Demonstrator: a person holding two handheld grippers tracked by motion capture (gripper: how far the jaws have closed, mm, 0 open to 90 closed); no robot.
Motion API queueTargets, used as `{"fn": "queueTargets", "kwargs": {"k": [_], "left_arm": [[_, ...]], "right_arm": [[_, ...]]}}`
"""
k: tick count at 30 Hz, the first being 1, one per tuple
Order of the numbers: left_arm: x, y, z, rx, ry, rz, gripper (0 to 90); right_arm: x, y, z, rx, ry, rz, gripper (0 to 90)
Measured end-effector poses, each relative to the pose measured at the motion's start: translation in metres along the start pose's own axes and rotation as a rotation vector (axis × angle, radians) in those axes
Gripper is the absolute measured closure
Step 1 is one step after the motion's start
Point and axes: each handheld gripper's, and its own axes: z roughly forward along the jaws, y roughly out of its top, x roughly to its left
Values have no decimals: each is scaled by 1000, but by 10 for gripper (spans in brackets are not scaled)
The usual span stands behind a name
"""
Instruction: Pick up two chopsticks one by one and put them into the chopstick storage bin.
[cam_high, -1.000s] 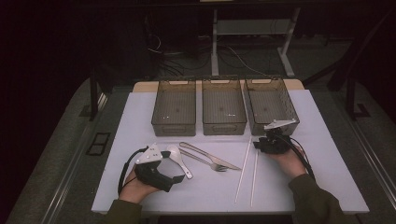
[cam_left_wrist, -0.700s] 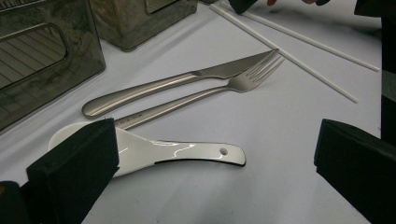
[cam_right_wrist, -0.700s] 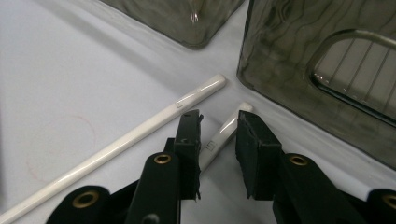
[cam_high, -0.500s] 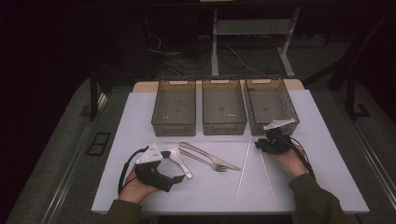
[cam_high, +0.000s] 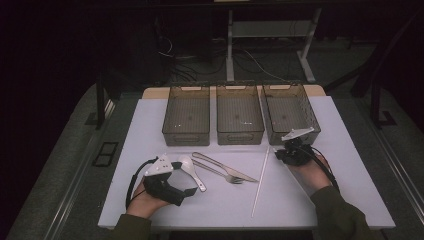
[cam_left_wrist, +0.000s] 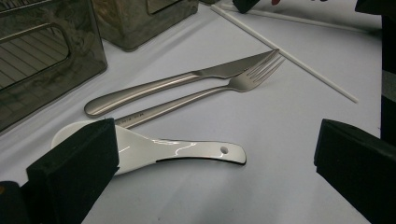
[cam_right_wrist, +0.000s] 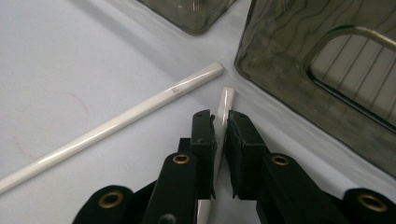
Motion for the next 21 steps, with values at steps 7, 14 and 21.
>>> {"fn": "queueTargets", "kwargs": {"k": [7,14,21], "left_arm": [[0,0,0,1,0,4,0],[-1,0,1,2,-3,4,0],[0,-1,0,3,-4,3,0]], "right_arm": [[-1,-1,-1,8,-3,-40,831],[-3,-4,-5,-8,17,-45,690],[-1,-23,-33,-15,41,-37,676]]}}
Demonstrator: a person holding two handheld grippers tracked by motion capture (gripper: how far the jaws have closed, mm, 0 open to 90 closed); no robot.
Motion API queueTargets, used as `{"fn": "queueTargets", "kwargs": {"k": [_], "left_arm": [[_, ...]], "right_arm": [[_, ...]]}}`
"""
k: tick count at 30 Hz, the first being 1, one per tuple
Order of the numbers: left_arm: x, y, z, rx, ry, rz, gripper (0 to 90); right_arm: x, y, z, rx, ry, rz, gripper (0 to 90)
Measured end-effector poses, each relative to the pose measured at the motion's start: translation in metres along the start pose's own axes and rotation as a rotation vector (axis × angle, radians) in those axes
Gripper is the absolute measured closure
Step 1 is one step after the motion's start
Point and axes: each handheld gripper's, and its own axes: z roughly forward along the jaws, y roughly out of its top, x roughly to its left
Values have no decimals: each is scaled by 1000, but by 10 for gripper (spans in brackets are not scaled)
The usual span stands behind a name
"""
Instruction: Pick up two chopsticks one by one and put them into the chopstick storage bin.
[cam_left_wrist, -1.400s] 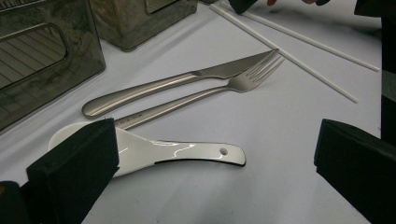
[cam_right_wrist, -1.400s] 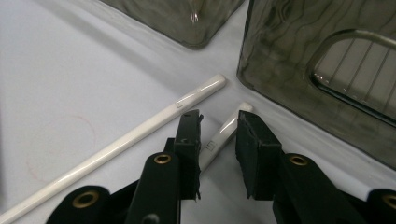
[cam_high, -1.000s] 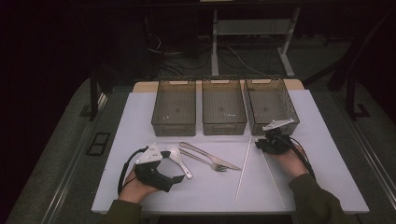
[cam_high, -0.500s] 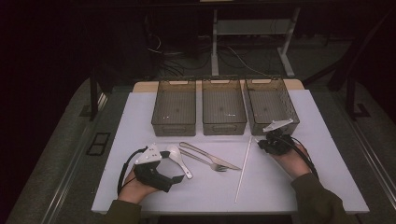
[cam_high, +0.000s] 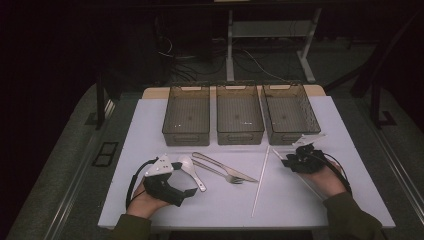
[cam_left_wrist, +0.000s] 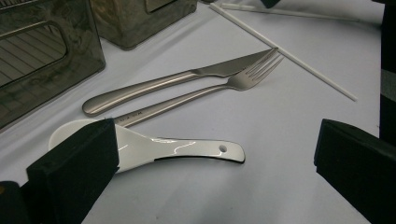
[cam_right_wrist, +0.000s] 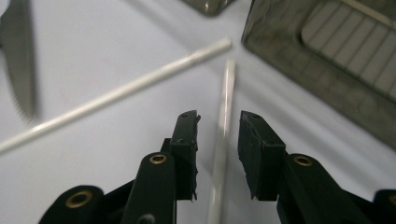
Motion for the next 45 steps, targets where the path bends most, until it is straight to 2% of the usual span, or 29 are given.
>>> {"fn": "queueTargets", "kwargs": {"k": [5,6,7,13,17,27,36,40,45], "left_arm": [[0,-1,-1,5,0,0,0],[0,-1,-1,5,0,0,0],[0,-1,-1,4,0,-1,0],[-1,-1,0,8,0,-1,0],[-1,-2,-1,8,0,-1,0],[0,-2,0,9,2,-1,0],[-2,-2,0,7,-1,1,0],[-1,-2,-1,10,0,3,0],[-2,-2,-1,6,-2,1,0]], "right_arm": [[5,-20,-21,5,-2,7,681],[5,-20,-21,5,-2,7,681],[5,-30,-27,7,-6,11,691],[6,-49,-34,35,-13,17,728],[4,-52,-35,26,-15,30,756],[5,-53,-30,48,-28,29,825],[4,-53,-30,54,-16,73,849],[1,-53,-34,36,-9,61,850],[-3,-52,-45,-11,7,93,850]]}}
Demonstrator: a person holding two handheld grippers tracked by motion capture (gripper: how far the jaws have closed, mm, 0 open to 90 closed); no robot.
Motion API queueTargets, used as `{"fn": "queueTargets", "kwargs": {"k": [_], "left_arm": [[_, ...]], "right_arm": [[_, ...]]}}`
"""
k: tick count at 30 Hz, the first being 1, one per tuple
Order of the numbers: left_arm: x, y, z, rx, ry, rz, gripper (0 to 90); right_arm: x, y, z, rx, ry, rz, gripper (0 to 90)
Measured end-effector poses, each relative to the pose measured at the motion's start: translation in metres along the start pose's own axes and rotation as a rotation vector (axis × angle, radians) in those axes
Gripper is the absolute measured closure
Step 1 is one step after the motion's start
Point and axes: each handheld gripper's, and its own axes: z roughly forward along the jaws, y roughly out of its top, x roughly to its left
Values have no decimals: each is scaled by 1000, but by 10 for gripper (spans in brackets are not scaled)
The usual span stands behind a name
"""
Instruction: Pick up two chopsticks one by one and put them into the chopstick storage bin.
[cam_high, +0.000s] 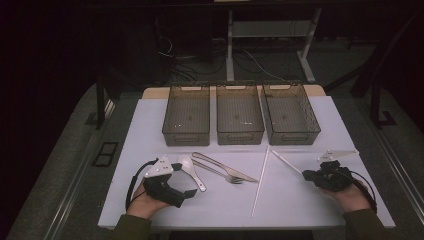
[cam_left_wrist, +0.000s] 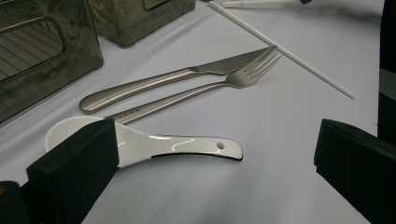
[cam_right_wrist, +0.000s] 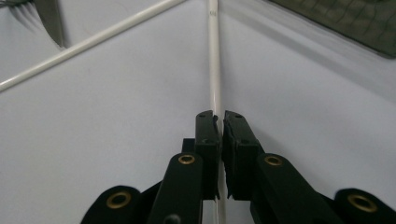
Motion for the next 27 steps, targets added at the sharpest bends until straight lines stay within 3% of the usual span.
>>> {"fn": "queueTargets", "kwargs": {"k": [18,27], "left_arm": [[1,-1,0,-3,-5,3,0],[2,-2,0,-3,-5,3,0]], "right_arm": [[-6,8,-29,-120,69,8,850],[-4,22,-36,-167,101,-6,850]]}}
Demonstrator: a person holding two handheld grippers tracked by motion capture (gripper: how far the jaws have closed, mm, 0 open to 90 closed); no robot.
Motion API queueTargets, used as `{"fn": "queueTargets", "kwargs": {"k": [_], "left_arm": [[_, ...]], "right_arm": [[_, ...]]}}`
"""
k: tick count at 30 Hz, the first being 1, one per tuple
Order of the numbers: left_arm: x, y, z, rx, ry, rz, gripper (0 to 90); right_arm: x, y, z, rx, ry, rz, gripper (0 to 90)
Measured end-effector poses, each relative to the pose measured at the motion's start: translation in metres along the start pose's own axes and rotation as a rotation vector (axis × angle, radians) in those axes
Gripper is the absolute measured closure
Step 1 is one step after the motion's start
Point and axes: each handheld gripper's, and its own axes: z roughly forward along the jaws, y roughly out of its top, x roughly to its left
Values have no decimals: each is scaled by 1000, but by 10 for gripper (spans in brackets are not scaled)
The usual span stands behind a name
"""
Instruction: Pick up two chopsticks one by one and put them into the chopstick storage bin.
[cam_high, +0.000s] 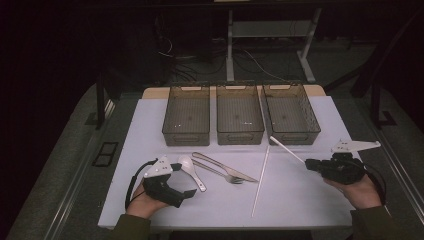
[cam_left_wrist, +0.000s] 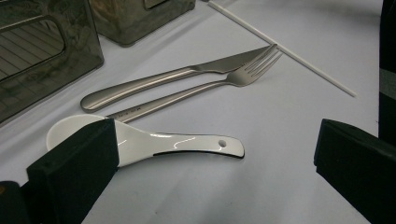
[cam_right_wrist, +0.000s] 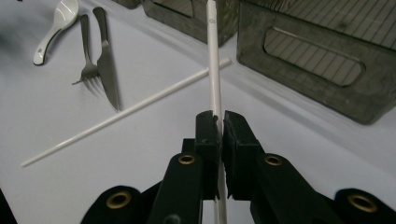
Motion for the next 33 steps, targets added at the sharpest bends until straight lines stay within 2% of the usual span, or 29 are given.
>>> {"fn": "queueTargets", "kwargs": {"k": [7,16,23,26,27,29,33], "left_arm": [[-1,-1,1,0,-6,9,0],[-2,-1,3,-2,-10,12,0],[-3,0,4,-3,-14,16,0],[-2,-1,5,0,-13,17,0],[-2,-1,5,-1,-13,11,0],[-2,-1,5,-1,-14,13,0],[-3,0,5,-7,-14,15,0]], "right_arm": [[2,15,5,-21,10,-8,850],[10,39,19,-35,29,-27,850],[18,63,37,-49,30,-42,850],[25,80,48,-54,31,-50,850],[25,80,48,-54,31,-50,850],[30,94,57,-51,30,-60,850],[35,107,67,-42,28,-69,850]]}}
